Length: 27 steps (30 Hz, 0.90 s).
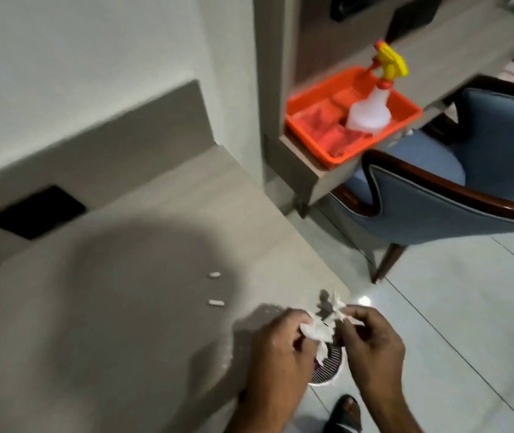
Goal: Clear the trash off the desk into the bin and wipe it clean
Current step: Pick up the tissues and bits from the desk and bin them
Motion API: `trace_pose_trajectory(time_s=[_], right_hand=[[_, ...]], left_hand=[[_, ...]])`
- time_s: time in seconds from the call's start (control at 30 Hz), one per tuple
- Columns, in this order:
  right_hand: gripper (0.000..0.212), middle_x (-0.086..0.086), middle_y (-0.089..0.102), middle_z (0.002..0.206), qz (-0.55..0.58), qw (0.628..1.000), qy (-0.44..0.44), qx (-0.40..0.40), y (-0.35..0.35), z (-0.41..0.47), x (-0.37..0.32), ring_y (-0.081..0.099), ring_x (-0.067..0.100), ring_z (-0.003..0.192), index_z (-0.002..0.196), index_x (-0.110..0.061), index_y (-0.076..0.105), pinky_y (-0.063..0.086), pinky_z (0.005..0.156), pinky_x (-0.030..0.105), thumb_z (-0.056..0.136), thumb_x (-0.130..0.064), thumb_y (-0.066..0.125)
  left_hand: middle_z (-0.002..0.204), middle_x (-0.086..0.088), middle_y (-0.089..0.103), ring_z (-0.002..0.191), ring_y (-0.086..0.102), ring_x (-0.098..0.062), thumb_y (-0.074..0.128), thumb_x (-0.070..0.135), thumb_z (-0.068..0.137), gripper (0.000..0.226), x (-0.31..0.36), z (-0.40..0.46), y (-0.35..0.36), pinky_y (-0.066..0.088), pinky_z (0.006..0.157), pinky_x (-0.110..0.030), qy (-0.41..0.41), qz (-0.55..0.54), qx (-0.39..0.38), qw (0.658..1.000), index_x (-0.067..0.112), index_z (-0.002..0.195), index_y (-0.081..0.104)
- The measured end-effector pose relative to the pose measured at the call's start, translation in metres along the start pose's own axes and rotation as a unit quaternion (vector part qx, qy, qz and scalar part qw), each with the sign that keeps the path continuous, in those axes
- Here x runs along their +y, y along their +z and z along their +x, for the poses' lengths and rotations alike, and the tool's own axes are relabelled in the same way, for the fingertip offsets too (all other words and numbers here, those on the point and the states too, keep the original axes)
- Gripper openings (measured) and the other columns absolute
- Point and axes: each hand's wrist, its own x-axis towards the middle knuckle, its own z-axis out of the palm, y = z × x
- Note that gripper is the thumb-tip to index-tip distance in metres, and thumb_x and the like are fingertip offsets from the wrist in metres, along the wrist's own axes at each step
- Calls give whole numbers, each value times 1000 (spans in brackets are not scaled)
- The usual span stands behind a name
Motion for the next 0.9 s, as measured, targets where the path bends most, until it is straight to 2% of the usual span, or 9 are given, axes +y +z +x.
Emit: trace_pose_trajectory(time_s=[0.1,0.2,0.27,0.37,0.43,0.6,0.67,0.73,0.9], right_hand=[[22,-5,72,61,45,992,117,34,-32,2,84,66,10,51,75,-14,66,50,49,13,80,7,71],[19,16,69,67,107,957,270,16,-35,17,169,62,23,58,76,-4,65,52,51,23,81,14,67],[10,12,72,68,95,939,332,-1,-27,29,230,65,20,58,82,-4,70,54,53,25,81,6,71],[20,9,77,91,21,928,366,-59,-1,46,296,73,27,87,95,-13,74,60,85,43,76,-15,79],[17,14,75,100,57,922,376,-76,21,58,328,71,33,97,96,-11,74,57,94,43,79,-6,75],[21,18,70,108,101,904,407,-82,66,87,380,69,33,93,88,-16,69,61,84,44,83,4,64],[31,19,67,112,123,894,419,-98,73,91,392,67,29,87,102,-11,69,62,68,36,84,11,57],[39,19,66,114,131,887,428,-114,73,92,395,68,28,85,113,-10,67,61,56,28,86,13,52],[21,10,68,62,203,861,466,-17,48,87,374,64,17,44,98,0,64,57,47,24,89,11,48]], left_hand=[[75,2,76,69,69,-15,73,21,75,11,-25,-28,80,52,64,-23,-14,154,-91,984,22,85,71],[96,-3,78,90,72,-21,65,34,83,20,-89,-26,140,53,76,-29,-148,275,-198,929,20,96,71],[98,-6,80,97,73,-24,62,36,85,24,-143,-15,171,57,87,-33,-249,272,-226,902,20,96,75],[91,-12,80,89,76,-26,62,48,81,39,-213,6,201,61,87,-36,-337,259,-230,876,14,90,77],[100,-17,78,96,74,-28,67,43,83,42,-249,18,222,60,87,-33,-343,267,-236,869,6,102,76],[121,-17,72,111,68,-30,70,24,90,41,-306,48,263,55,91,-32,-328,268,-232,876,1,123,67],[124,-17,71,113,67,-31,65,25,93,38,-318,53,276,55,92,-30,-339,253,-236,875,3,125,67],[126,-17,70,113,67,-34,62,22,94,36,-321,56,283,57,97,-37,-338,244,-240,877,6,125,67],[125,-16,71,113,66,-35,52,10,91,36,-294,50,272,58,96,-40,-302,252,-169,904,12,123,69]])
